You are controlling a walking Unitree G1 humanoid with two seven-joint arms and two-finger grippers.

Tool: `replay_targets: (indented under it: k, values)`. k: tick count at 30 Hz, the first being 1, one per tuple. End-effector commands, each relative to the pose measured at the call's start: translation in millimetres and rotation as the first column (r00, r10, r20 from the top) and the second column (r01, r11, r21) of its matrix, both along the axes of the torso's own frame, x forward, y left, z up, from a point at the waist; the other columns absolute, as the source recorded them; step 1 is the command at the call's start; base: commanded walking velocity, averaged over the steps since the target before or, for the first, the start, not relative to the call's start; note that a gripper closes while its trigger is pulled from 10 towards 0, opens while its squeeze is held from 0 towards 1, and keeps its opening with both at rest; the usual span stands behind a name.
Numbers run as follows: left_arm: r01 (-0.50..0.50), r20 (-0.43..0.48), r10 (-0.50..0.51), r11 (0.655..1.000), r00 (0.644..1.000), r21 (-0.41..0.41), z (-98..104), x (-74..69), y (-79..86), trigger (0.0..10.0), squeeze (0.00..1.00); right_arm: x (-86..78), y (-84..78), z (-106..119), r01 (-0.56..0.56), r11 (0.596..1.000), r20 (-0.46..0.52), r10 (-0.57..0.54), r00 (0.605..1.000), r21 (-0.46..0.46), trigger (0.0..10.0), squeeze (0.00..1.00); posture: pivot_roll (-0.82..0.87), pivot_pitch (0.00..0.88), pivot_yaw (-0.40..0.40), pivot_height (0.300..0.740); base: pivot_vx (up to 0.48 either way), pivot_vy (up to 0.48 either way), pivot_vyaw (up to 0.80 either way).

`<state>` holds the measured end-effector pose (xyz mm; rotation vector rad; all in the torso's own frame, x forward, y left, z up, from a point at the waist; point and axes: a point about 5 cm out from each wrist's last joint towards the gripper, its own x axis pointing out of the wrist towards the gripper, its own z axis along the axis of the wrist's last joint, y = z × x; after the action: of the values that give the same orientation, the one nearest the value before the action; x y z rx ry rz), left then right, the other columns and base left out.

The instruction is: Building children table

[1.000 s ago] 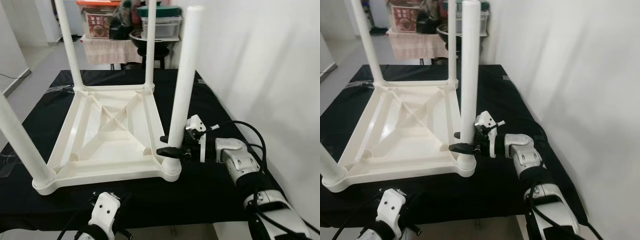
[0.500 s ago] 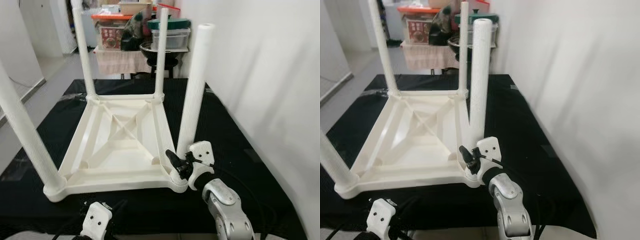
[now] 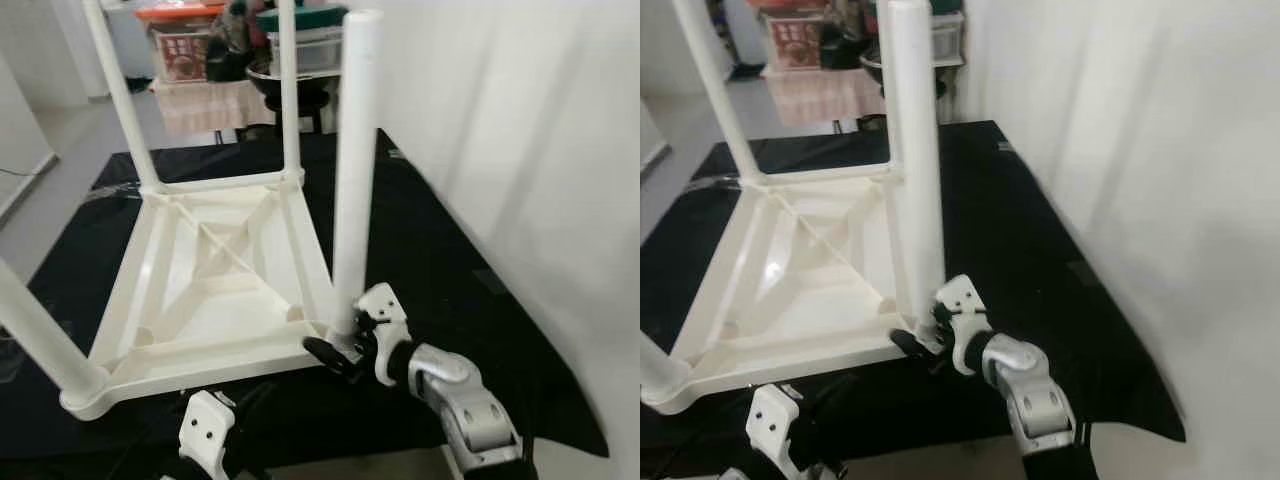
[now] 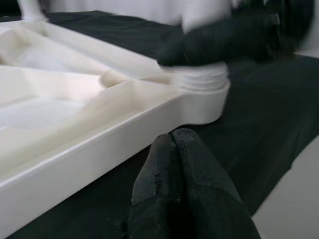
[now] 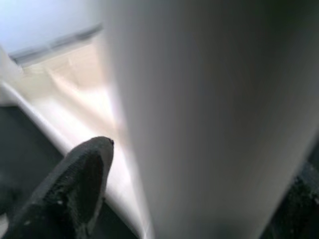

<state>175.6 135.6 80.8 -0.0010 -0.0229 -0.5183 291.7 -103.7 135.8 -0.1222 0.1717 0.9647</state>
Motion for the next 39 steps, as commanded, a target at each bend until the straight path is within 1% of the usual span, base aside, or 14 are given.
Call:
replay_targets:
  k: [1,11,12,14,15,25,29,31,32,33,34,35,37,39]
  values:
    - [0.021,0.016,-0.021,1.0,1.0,-0.013,3,3.1,-1.8,10.0,0.0,7.0,-6.3,5,-0.224,0.974,0.001,0.224,0.975,-0.028,10.0,0.0,-0.01,0.0,-0.023,0.74,0.0,0.0,0.0]
    - [0.034,0.016,-0.034,0.999,0.999,-0.029,3,5.3,-5.1,10.0,0.0,41.1,-11.8,21,-0.282,0.957,-0.026,0.285,0.958,0.07,10.0,0.0,0.01,0.0,-0.039,0.74,0.0,0.0,0.0]
    - [0.029,0.012,-0.029,0.999,1.0,-0.035,1,5.7,-5.3,10.0,0.0,47.4,-10.2,26,-0.284,0.954,-0.028,0.288,0.957,0.098,1.2,0.0,0.01,0.0,-0.042,0.74,0.0,0.0,0.0]
    - [0.025,0.009,-0.025,0.999,1.0,-0.039,0,5.9,-5.7,10.0,0.0,50.8,-9.4,28,-0.284,0.952,-0.029,0.289,0.957,0.113,1.2,0.0,0.01,0.0,-0.045,0.74,0.0,0.0,0.0]
    - [0.022,0.007,-0.022,0.999,1.0,-0.042,-1,7.1,-6.4,10.0,0.0,52.8,-8.7,30,-0.294,0.947,-0.031,0.3,0.953,0.127,0.0,0.0,0.01,0.0,-0.047,0.74,0.0,0.0,0.0]
    - [0.014,-0.003,-0.014,0.998,1.0,-0.065,-3,9.9,-6.1,10.0,0.0,47.9,-23.6,28,-0.342,0.924,-0.017,0.349,0.937,0.171,0.0,0.0,-0.03,0.0,-0.006,0.74,0.0,0.0,0.0]
    - [0.024,-0.009,-0.025,0.998,1.0,-0.062,-3,7.7,-5.9,10.0,0.0,34.7,-23.7,11,-0.198,0.972,-0.009,0.2,0.98,0.127,0.0,0.0,-0.04,0.0,-0.007,0.74,0.0,0.0,0.0]
    - [0.019,-0.011,-0.02,0.998,1.0,-0.061,-3,5.9,-4.6,10.0,0.0,24.5,-15.1,-6,-0.02,0.998,-0.012,0.021,1.0,0.066,0.0,0.0,-0.05,0.0,-0.008,0.74,0.0,0.0,0.0]
    - [0.013,-0.012,-0.014,0.998,1.0,-0.059,-4,5.1,-3.6,10.0,0.0,17.8,-19.4,-29,0.368,0.93,-0.047,-0.368,0.929,-0.019,0.0,0.0,-0.06,0.0,0.003,0.74,0.0,0.0,0.0]
    - [0.013,-0.012,-0.014,0.998,1.0,-0.059,-4,5.1,-3.6,10.0,0.0,17.8,-19.4,-29,0.368,0.93,-0.047,-0.368,0.929,-0.019,0.0,0.0,-0.06,0.0,0.003,0.74,0.0,0.0,0.0]
    - [0.009,-0.014,-0.009,0.998,1.0,-0.058,-4,4.6,-2.9,10.0,0.0,8.2,-29.2,-43,0.621,0.777,-0.045,-0.627,0.777,-0.107,0.0,0.0,-0.06,0.0,0.003,0.74,0.0,0.0,0.0]
    - [0.007,-0.014,-0.008,0.998,1.0,-0.057,-4,4.7,-2.6,10.0,0.0,-9.9,-19.8,-56,0.623,0.774,-0.075,-0.632,0.772,-0.115,0.0,0.0,-0.06,0.0,0.011,0.74,0.0,0.0,0.0]
    - [0.006,-0.018,-0.007,0.998,1.0,-0.057,-5,5.6,-1.5,10.0,0.0,-35.7,7.3,-69,0.482,0.871,-0.121,-0.491,0.863,-0.098,0.0,0.0,-0.08,0.0,0.035,0.74,0.0,0.0,0.0]
    - [0.01,-0.021,-0.012,0.998,1.0,-0.058,-5,6.1,-1.5,10.0,0.0,-38.6,13.1,-69,0.445,0.892,-0.136,-0.451,0.882,-0.075,0.0,0.0,-0.09,0.0,0.039,0.74,0.0,0.0,0.0]
